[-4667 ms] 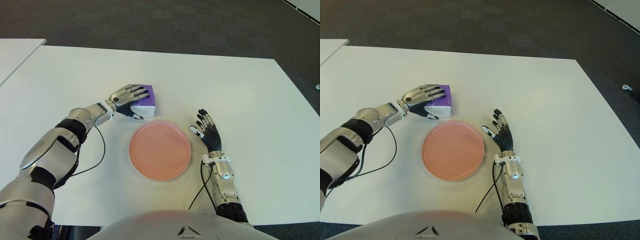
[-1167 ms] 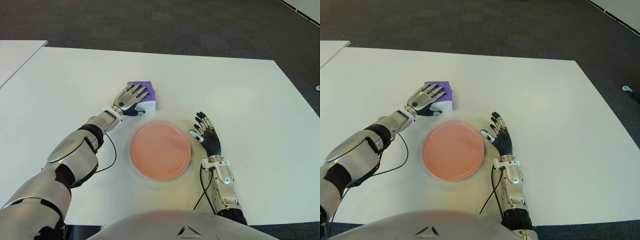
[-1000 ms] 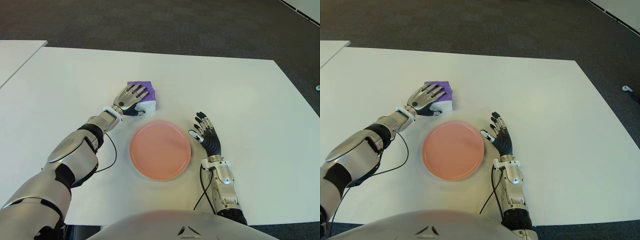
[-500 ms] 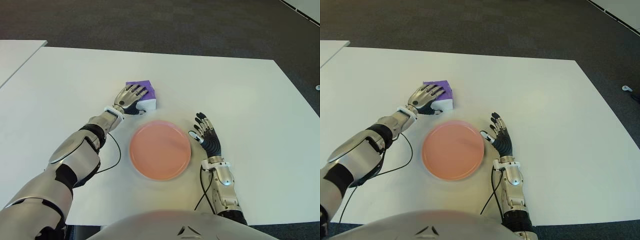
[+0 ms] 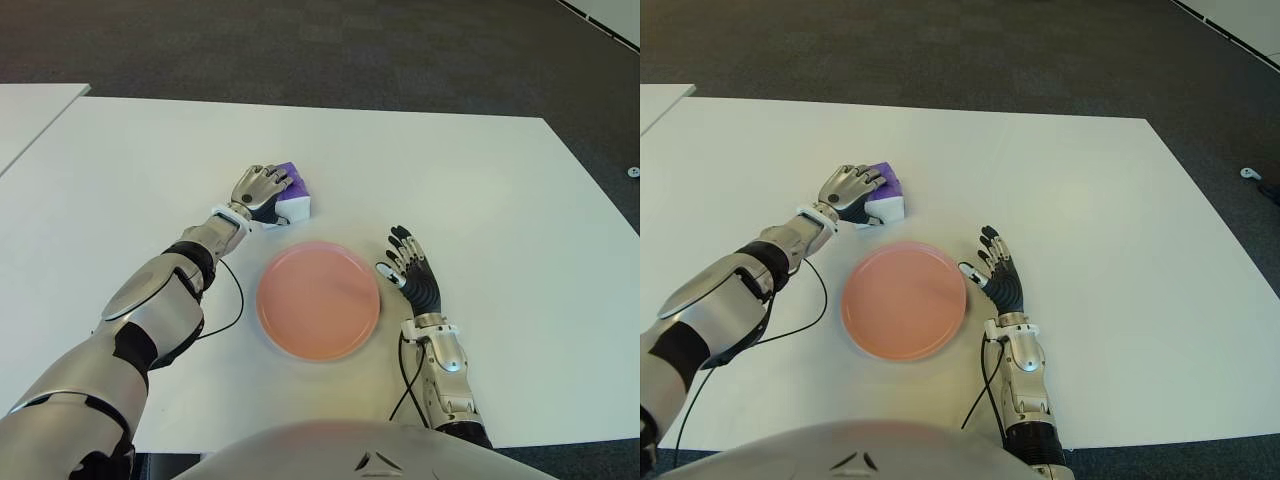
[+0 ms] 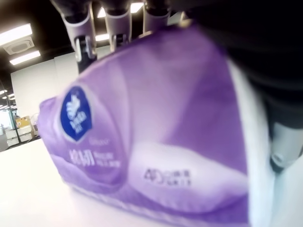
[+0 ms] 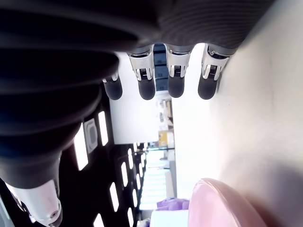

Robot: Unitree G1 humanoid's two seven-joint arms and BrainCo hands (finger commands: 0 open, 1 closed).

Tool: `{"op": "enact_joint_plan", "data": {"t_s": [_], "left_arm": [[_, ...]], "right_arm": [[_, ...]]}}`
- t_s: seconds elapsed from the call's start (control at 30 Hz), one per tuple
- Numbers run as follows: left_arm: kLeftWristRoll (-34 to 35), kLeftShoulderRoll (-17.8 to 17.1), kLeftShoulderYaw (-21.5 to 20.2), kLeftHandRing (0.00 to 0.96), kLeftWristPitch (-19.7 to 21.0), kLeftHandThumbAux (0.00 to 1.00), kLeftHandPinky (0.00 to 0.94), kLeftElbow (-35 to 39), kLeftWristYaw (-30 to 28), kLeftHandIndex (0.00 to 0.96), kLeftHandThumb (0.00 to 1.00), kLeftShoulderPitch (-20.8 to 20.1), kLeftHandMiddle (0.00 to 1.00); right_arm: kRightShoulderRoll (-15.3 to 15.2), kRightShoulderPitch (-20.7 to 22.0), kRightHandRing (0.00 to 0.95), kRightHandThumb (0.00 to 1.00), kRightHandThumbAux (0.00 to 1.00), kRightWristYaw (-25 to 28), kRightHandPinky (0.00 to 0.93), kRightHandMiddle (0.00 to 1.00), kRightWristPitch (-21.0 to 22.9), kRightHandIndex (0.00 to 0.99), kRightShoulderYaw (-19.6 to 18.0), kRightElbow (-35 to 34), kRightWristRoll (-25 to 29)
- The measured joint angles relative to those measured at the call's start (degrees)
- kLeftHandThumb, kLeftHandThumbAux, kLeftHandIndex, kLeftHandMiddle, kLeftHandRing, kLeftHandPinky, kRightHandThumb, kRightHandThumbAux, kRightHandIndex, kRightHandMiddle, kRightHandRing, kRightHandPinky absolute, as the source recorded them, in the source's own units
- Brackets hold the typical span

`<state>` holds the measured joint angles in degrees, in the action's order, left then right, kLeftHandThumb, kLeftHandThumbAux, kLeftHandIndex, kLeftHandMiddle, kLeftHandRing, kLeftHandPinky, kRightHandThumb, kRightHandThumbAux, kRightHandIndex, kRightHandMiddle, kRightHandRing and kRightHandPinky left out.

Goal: Put the tissue paper into the plate.

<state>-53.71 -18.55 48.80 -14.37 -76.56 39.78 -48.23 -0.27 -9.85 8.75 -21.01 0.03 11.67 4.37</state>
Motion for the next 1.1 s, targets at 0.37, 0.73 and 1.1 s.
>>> {"op": "enact_joint_plan", "data": {"t_s": [0.37, 0.73, 1.1], "left_arm": [[0.14, 0.12, -0.34, 0.526, 0.01, 0.652, 0.738, 0.0, -0.07, 0.382, 0.947, -0.07, 0.504], [1.31, 0.19, -1.32, 0.527, -0.22, 0.651, 0.725, 0.0, -0.29, 0.384, 0.948, 0.0, 0.508], [1.57, 0.19, -1.58, 0.528, -0.25, 0.65, 0.719, 0.0, -0.42, 0.386, 0.948, 0.05, 0.51]], "right_arm": [[0.0, -1.22, 0.0, 0.0, 0.695, 0.12, 0.0, 0.003, 0.68, 0.0, 0.04, -1.28, 0.08], [-0.03, -1.5, 0.0, 0.016, 0.692, 0.4, 0.0, 0.0, 1.37, 0.0, 0.02, -2.15, 0.17], [-0.15, -1.72, 0.0, 0.003, 0.696, 0.59, 0.0, 0.0, 1.88, 0.0, 0.02, -2.55, 0.25]]}}
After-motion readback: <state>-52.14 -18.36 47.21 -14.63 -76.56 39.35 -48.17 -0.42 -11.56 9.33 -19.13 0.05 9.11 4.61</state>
